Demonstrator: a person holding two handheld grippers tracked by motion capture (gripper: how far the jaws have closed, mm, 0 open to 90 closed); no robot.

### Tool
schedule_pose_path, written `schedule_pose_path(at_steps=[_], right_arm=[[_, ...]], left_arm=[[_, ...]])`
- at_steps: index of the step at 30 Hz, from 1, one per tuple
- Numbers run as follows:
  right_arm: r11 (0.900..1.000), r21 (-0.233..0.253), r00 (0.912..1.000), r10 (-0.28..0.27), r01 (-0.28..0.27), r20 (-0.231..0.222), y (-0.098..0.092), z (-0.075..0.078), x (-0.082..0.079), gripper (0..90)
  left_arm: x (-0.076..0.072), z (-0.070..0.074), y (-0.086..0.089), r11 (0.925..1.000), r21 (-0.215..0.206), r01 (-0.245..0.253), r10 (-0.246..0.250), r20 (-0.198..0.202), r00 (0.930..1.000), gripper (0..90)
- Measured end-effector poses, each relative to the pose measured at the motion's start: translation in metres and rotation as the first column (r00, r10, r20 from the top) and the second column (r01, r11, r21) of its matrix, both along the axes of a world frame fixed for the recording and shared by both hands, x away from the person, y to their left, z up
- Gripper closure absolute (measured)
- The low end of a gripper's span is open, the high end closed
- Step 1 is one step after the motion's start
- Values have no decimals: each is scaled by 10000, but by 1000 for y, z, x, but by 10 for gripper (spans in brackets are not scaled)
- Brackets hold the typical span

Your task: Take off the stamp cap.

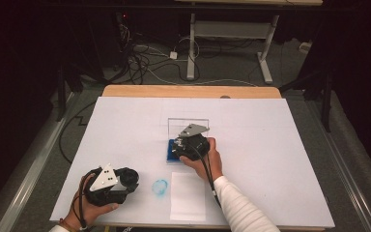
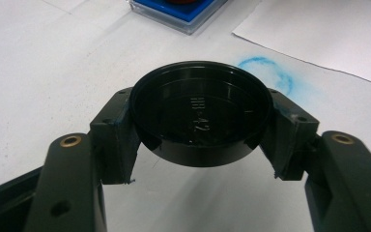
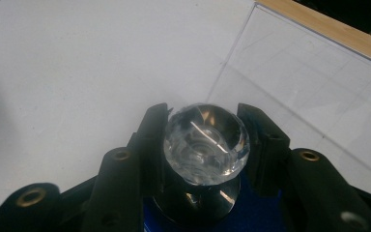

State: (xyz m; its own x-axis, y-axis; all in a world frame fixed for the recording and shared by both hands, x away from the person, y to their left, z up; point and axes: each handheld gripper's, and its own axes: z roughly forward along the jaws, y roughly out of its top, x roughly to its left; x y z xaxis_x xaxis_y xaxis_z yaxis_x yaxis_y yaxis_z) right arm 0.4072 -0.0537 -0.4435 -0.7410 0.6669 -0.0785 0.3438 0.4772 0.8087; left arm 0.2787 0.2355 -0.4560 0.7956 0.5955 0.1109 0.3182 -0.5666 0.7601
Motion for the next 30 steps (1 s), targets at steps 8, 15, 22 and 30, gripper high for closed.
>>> schedule_pose_path(at_steps=[8,15,22,30], right_arm=[[9999,148,10000,-10,11,-47,-1,-1,1,574],[10000,-84,9999,-24,25,132,1,-1,-1,573],[10000,-20,9999,-45,46,134,0,-2,0,573],[10000,0,9998,-34,34,177,-1,-2,-1,573]], left_arm=[[-1,1,0,10000,-4,52,-52,-6,10000,365],[-2,2,1,9999,11,104,-104,56,9999,365],[0,4,3,10000,-87,-4,5,89,10000,365],[-1,5,4,9999,-112,-42,44,108,9999,365]])
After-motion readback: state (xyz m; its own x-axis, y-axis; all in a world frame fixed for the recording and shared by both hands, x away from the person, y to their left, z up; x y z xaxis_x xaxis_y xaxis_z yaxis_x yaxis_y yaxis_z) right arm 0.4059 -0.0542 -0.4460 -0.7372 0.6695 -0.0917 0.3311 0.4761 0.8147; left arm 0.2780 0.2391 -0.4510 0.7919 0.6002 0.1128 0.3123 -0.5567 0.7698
